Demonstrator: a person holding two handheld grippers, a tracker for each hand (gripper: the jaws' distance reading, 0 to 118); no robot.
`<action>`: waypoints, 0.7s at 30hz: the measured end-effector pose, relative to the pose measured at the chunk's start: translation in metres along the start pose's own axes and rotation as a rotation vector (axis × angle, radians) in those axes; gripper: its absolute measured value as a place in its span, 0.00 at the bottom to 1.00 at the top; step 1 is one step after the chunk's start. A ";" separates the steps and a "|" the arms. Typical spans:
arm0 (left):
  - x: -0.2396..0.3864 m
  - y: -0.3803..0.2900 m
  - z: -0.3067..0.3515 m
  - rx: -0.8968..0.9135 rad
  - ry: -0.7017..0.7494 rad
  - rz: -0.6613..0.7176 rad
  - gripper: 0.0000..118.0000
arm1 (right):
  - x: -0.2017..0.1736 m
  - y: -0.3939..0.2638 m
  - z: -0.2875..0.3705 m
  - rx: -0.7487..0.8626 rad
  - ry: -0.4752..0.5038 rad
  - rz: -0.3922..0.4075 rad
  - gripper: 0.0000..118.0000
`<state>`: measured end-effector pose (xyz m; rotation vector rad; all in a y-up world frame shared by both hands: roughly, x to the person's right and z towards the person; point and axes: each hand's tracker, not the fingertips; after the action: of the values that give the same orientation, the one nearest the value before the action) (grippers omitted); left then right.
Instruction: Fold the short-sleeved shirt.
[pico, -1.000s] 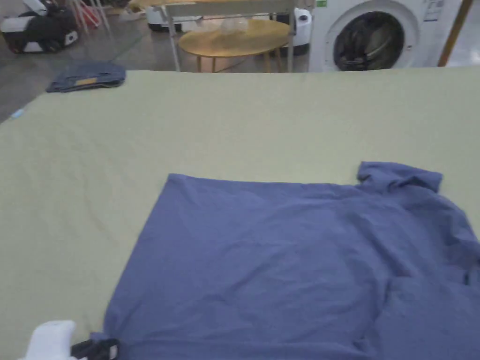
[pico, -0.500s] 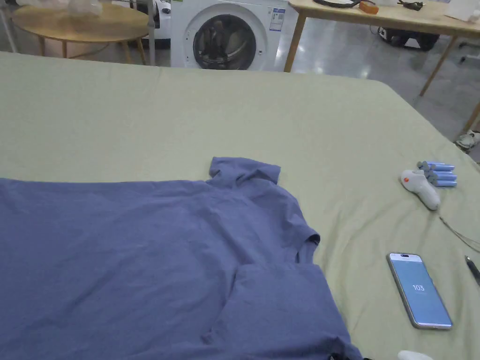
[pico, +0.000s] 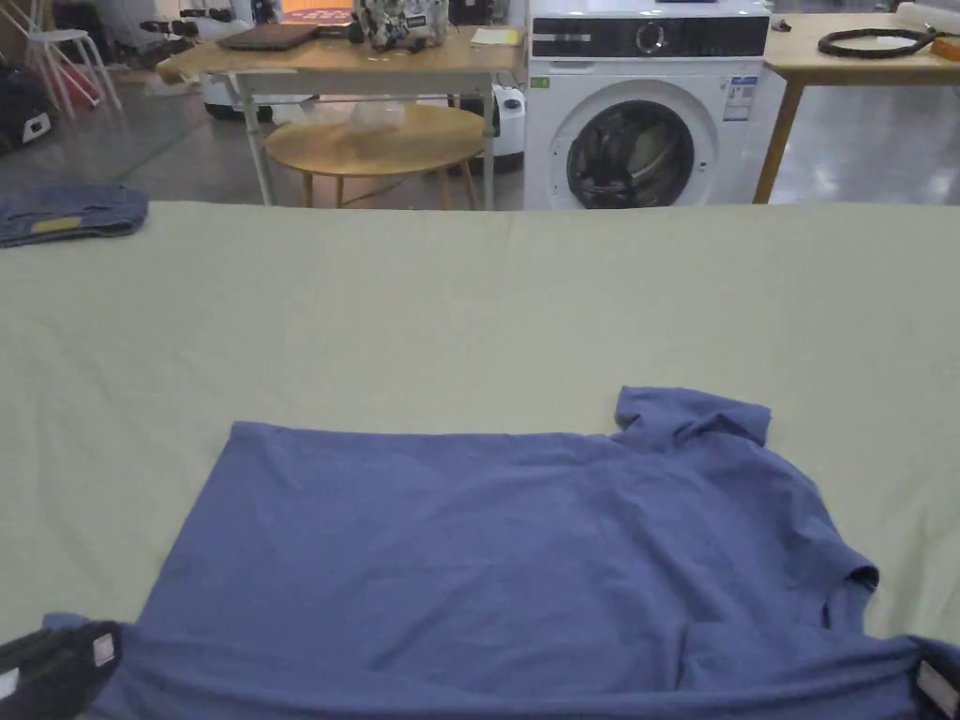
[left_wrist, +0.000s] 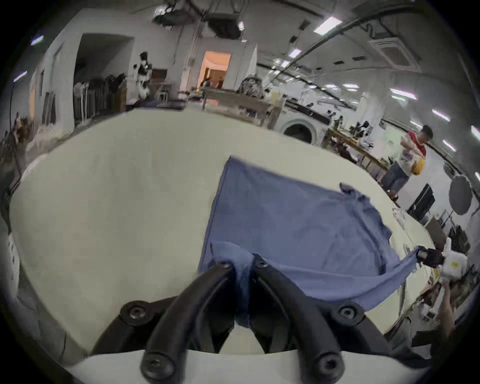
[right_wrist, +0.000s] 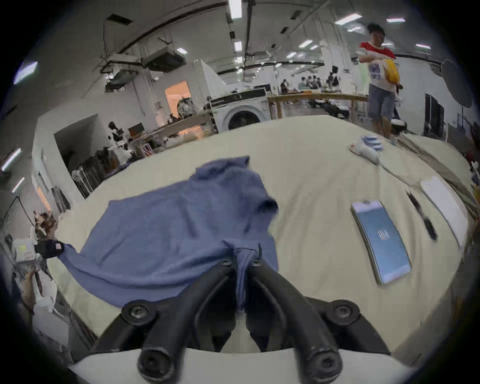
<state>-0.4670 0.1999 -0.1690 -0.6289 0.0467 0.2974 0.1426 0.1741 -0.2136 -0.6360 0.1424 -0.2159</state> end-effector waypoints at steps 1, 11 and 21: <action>-0.014 0.010 -0.021 0.002 -0.005 0.007 0.02 | -0.001 0.014 -0.016 0.007 0.017 -0.003 0.03; -0.033 0.047 -0.147 -0.130 0.028 0.006 0.37 | 0.002 0.031 -0.128 -0.113 -0.044 0.027 0.47; -0.005 0.052 -0.061 0.092 -0.072 -0.096 0.45 | 0.004 0.045 -0.079 0.033 -0.050 0.098 0.48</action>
<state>-0.4839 0.2024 -0.2472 -0.5269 -0.0386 0.2237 0.1383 0.1632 -0.3034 -0.5991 0.1209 -0.1074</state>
